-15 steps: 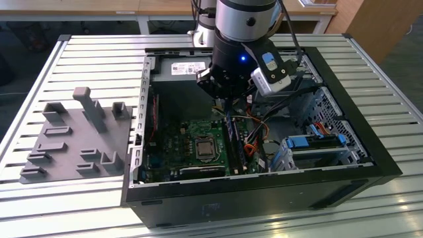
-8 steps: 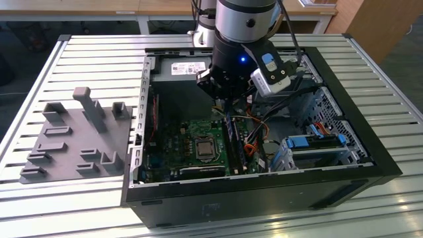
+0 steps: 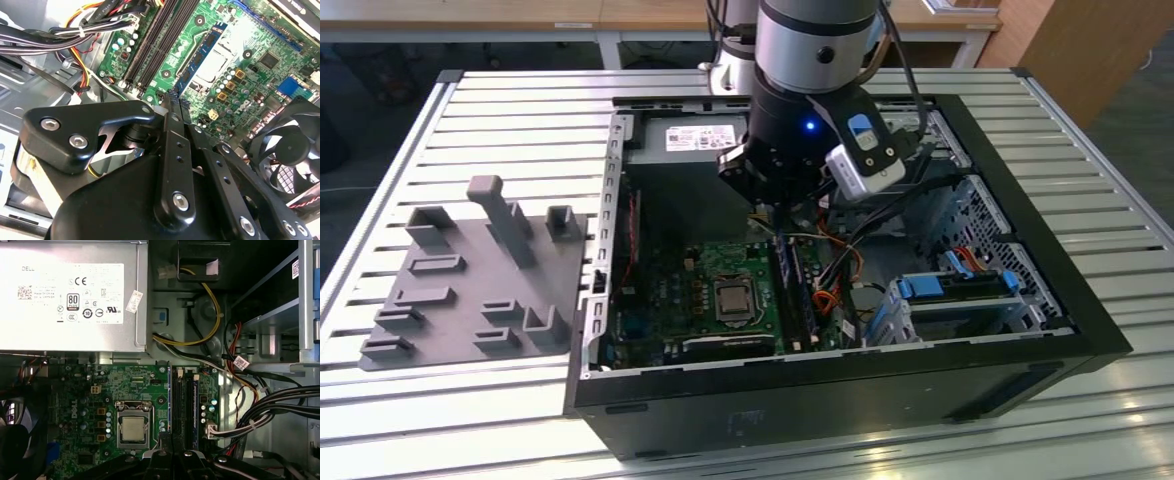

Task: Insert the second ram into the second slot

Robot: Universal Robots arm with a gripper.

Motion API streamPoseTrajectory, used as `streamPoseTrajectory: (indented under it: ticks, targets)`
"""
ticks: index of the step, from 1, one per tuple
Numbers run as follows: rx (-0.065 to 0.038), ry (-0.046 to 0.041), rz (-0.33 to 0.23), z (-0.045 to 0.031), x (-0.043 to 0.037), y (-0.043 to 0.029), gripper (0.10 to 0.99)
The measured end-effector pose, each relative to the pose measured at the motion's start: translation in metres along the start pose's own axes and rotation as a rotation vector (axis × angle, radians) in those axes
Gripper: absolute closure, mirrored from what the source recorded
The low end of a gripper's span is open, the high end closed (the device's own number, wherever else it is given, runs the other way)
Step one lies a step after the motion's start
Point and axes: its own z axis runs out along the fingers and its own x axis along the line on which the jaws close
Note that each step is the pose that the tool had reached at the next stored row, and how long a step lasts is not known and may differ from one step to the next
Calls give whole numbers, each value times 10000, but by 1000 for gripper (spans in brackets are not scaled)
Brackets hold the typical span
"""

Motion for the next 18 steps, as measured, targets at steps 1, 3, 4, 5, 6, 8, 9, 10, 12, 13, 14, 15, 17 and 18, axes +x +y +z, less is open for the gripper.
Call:
streamPoseTrajectory:
  ticks: [1,3,4,5,6,8,9,10,12,13,14,15,17,18]
  targets:
    - [0,1,2,3,-8,0,969]
    - [1,1,1,9,-21,0,969]
    - [0,0,2,14,-24,-1,969]
    - [-1,0,4,23,-25,-1,969]
    - [1,1,7,36,-25,-1,969]
    - [5,2,7,70,-27,-2,969]
    - [4,2,7,86,-27,-3,969]
    - [4,2,8,102,-27,-5,969]
    - [6,3,8,138,-27,-8,969]
    - [5,2,8,154,-27,-10,969]
    - [9,3,6,163,-27,-18,969]
    - [8,3,6,170,-27,-29,969]
    - [5,2,8,180,-27,-46,969]
    - [3,2,12,187,-27,-51,969]
